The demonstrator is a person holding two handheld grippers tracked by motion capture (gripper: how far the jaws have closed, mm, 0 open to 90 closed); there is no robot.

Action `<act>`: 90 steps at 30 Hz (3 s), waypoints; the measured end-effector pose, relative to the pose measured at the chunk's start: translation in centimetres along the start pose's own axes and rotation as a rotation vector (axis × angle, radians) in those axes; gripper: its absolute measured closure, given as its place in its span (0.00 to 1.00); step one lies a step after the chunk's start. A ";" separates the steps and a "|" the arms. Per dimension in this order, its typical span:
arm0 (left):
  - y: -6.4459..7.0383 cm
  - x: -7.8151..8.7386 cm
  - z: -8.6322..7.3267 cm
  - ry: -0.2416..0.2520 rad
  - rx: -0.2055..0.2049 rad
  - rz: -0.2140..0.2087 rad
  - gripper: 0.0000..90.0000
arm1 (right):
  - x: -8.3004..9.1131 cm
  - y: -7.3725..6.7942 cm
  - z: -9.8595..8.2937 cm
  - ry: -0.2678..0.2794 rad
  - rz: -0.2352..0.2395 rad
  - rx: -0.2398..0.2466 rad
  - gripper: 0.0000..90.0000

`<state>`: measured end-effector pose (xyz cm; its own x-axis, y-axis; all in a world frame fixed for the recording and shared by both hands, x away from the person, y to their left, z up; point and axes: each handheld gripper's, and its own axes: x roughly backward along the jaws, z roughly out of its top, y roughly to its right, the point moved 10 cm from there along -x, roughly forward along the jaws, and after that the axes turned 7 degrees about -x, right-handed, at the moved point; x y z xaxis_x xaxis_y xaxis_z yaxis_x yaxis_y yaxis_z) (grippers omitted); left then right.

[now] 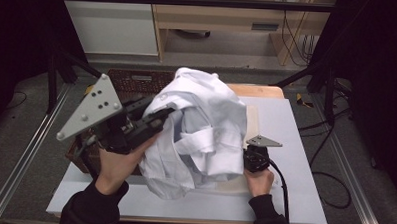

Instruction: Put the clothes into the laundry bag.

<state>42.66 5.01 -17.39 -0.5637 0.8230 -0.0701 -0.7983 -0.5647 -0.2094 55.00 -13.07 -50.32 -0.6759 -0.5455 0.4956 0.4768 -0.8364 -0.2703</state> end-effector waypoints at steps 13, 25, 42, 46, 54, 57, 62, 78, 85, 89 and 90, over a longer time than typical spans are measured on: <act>2.7 -1.2 -7.7 -0.097 0.038 -0.073 0.90 | 0.6 -0.1 0.7 0.045 0.001 0.001 0.97; 3.7 -1.6 -13.6 -0.184 0.063 -0.103 0.90 | 1.4 -1.1 1.6 0.083 0.019 0.019 0.97; 6.7 -3.5 -25.0 -0.501 0.025 -0.139 0.89 | 1.8 -1.1 1.7 0.096 0.011 0.024 0.97; 7.3 -4.7 -27.8 -0.580 -0.001 -0.137 0.89 | 1.8 -1.1 1.7 0.098 0.007 0.027 0.97; 7.9 -6.5 -31.9 -0.674 0.010 -0.155 0.88 | 2.0 -1.1 1.8 0.100 0.005 0.035 0.97; 8.0 -6.9 -33.5 -0.716 0.009 -0.156 0.87 | 2.0 -1.2 1.8 0.104 0.009 0.046 0.97; 8.2 -7.2 -35.5 -0.782 0.024 -0.176 0.85 | 2.3 -1.5 2.1 0.111 0.010 0.063 0.97; 5.4 -7.7 -29.2 -0.657 0.020 -0.071 0.33 | 2.5 -1.7 2.0 0.106 0.015 0.065 0.97; 5.9 -10.2 -31.9 -0.652 0.073 -0.091 0.59 | 2.5 -1.9 1.9 0.101 0.021 0.073 0.97; 6.4 -10.1 -32.3 -0.646 0.067 -0.107 0.85 | 2.4 -1.9 1.9 0.100 0.024 0.069 0.97; 6.5 -9.9 -32.4 -0.646 0.054 -0.111 0.88 | 2.4 -1.9 1.9 0.103 0.024 0.069 0.97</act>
<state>49.91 -4.83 -49.62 -0.4774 0.6831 0.5527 -0.8592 -0.4947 -0.1308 53.55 -12.71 -47.06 -0.7160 -0.5713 0.4012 0.5292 -0.8190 -0.2219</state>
